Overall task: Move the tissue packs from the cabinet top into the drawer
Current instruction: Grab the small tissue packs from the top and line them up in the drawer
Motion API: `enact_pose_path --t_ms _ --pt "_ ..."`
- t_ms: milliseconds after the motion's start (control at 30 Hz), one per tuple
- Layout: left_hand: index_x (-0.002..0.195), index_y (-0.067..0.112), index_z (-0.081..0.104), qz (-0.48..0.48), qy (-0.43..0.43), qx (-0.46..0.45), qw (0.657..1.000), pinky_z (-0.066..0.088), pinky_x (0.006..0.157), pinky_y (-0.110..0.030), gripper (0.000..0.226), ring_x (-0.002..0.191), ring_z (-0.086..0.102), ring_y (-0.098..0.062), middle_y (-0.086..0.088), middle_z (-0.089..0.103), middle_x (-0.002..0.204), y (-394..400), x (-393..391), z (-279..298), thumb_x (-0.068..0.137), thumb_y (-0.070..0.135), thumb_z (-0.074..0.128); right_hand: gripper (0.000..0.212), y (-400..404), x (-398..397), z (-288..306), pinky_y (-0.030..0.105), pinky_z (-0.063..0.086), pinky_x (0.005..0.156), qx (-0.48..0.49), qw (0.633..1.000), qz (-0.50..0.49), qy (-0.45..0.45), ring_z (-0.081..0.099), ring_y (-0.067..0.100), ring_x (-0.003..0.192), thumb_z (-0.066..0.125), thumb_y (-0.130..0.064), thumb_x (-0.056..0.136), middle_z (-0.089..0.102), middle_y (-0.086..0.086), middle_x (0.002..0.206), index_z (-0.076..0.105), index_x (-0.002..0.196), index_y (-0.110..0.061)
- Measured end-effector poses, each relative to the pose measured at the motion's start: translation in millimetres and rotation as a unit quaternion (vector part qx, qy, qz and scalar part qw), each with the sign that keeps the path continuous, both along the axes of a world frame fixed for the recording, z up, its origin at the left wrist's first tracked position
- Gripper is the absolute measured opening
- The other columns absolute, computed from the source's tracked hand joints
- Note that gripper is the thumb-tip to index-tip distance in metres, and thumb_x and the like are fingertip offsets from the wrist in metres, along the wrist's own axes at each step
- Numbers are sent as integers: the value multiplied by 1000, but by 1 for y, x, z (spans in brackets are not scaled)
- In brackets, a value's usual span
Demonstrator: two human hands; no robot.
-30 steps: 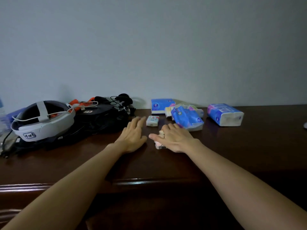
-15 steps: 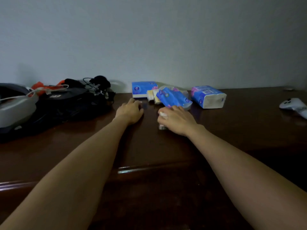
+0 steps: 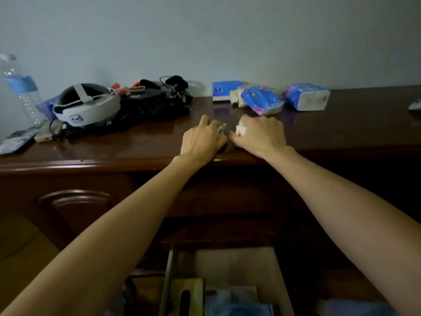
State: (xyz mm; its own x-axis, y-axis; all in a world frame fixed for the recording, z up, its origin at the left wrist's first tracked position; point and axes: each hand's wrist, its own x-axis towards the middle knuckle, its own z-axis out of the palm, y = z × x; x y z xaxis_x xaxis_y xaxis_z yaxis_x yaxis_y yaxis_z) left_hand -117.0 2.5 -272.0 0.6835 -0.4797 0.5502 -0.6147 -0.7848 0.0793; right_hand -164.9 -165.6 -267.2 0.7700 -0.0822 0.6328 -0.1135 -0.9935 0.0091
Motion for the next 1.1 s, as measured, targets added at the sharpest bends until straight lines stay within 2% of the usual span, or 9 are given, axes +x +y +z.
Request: enact_pose_path --t_ms 200,367,433,567,700,800,867,933,1100 --pt "134 19 60 -61 -105 -81 989 51 51 -33 39 101 66 -25 -7 59 126 51 -97 -67 97 32 55 33 38 -93 -76 30 47 49 60 976 105 -182 67 20 69 61 -55 86 69 -3 79 66 94 -24" --pt "131 17 62 -73 -2 -54 996 52 51 -31 37 97 66 -22 -5 58 125 79 -136 -177 97 32 54 38 48 -155 -204 26 48 53 204 977 42 33 66 14 66 52 -65 85 69 -9 77 63 90 -29" --pt "133 19 61 -19 118 -48 992 49 59 -26 39 97 66 -20 -1 55 129 89 -142 -223 98 36 53 50 44 -165 -247 33 56 68 395 900 -64 174 66 15 73 47 -76 79 69 -9 79 65 87 -30" --pt "127 19 62 89 309 -39 946 42 68 -22 39 85 61 -13 2 52 128 110 -149 -310 100 42 49 63 33 -181 -310 32 56 64 735 601 -195 247 71 27 85 63 -73 80 73 11 99 71 108 -17" --pt "120 22 66 95 437 -77 891 46 62 -28 36 83 61 -15 1 56 124 116 -159 -372 98 44 48 62 46 -184 -354 26 54 53 812 475 -155 301 68 22 77 70 -67 79 73 10 92 70 110 -14" --pt "145 30 52 62 613 -315 722 54 90 -31 48 112 61 -9 3 59 136 103 -165 -389 97 35 49 46 68 -178 -373 28 58 64 849 416 -94 311 69 21 87 75 -44 83 75 9 96 70 114 -11" --pt "147 34 48 81 670 -409 614 49 83 -22 47 111 58 -3 7 58 135 98 -165 -393 101 28 46 41 82 -173 -383 32 60 71 857 401 -66 318 71 25 96 78 -30 84 75 13 107 67 119 -11" --pt "141 28 55 109 700 -429 561 53 85 -32 42 111 63 -18 -4 63 129 101 -162 -398 100 27 48 50 91 -170 -391 34 62 72 840 428 -50 330 74 26 98 82 -27 81 76 12 109 62 124 -11" --pt "125 14 61 143 722 -432 521 55 97 -49 42 108 67 -32 -17 69 119 111 -159 -400 95 43 62 61 106 -157 -398 23 57 57 805 498 -42 319 77 15 81 86 -51 71 79 -2 92 62 115 -18"
